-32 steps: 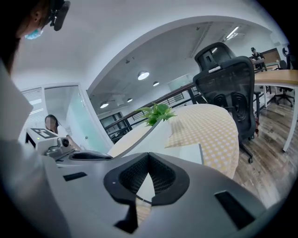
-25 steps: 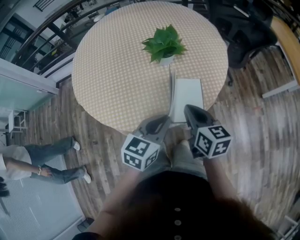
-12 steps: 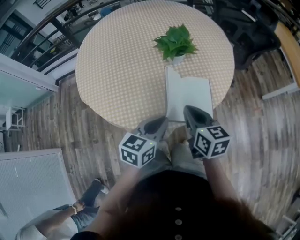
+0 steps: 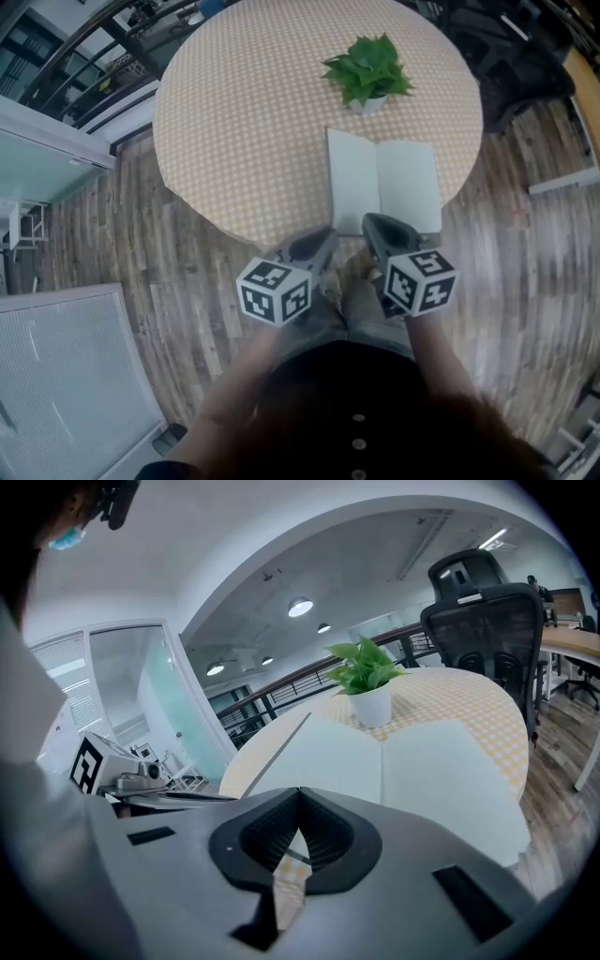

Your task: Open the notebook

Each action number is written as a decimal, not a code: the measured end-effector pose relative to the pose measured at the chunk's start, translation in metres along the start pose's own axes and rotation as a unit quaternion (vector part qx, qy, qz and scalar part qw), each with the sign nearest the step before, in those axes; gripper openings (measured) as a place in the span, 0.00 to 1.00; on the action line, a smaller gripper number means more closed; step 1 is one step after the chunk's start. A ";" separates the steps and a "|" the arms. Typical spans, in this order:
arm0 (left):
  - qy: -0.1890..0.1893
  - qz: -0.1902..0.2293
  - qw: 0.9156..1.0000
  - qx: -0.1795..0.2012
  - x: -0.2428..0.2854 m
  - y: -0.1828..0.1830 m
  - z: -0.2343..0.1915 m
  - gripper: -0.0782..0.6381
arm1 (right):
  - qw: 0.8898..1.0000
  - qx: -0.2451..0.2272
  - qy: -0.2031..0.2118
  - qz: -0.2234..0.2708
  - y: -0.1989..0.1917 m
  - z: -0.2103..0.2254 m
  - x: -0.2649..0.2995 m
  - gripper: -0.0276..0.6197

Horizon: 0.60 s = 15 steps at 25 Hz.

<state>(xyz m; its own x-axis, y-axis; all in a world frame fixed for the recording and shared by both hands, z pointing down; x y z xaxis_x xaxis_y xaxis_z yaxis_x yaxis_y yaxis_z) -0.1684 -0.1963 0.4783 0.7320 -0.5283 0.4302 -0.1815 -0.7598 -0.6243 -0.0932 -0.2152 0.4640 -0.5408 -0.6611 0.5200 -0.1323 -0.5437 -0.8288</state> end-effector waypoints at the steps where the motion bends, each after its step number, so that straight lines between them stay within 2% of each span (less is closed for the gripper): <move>1: 0.001 -0.001 1.000 -0.010 0.000 -0.001 -0.003 0.15 | 1.000 0.001 0.003 -0.003 -0.002 -0.003 0.002 0.06; 5: 0.025 -0.015 0.999 -0.033 0.002 -0.009 -0.020 0.15 | 1.000 0.000 0.012 -0.015 -0.012 -0.011 0.012 0.06; 8: 0.051 -0.026 0.998 -0.024 0.003 -0.018 -0.031 0.15 | 1.000 0.005 0.016 -0.022 -0.020 -0.016 0.017 0.06; 15: 0.078 -0.035 0.996 -0.004 0.005 -0.028 -0.049 0.17 | 0.999 0.007 0.011 -0.039 -0.035 -0.015 0.023 0.06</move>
<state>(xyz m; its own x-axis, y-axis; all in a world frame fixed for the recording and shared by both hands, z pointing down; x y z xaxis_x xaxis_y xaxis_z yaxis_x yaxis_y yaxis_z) -0.1915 -0.1963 0.5296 0.6317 -0.5256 0.5699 -0.1394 -0.8001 -0.5834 -0.1132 -0.2037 0.5022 -0.5476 -0.6052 0.5779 -0.1623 -0.6007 -0.7828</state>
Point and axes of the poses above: the fingertips, and each gripper's own axes: x forward along the fingers, z to its right, y out of its top, the point moved 1 cm from there along -x, backward along the fingers, and after that the axes turned 12 degrees about -x, right-handed, at the moved point
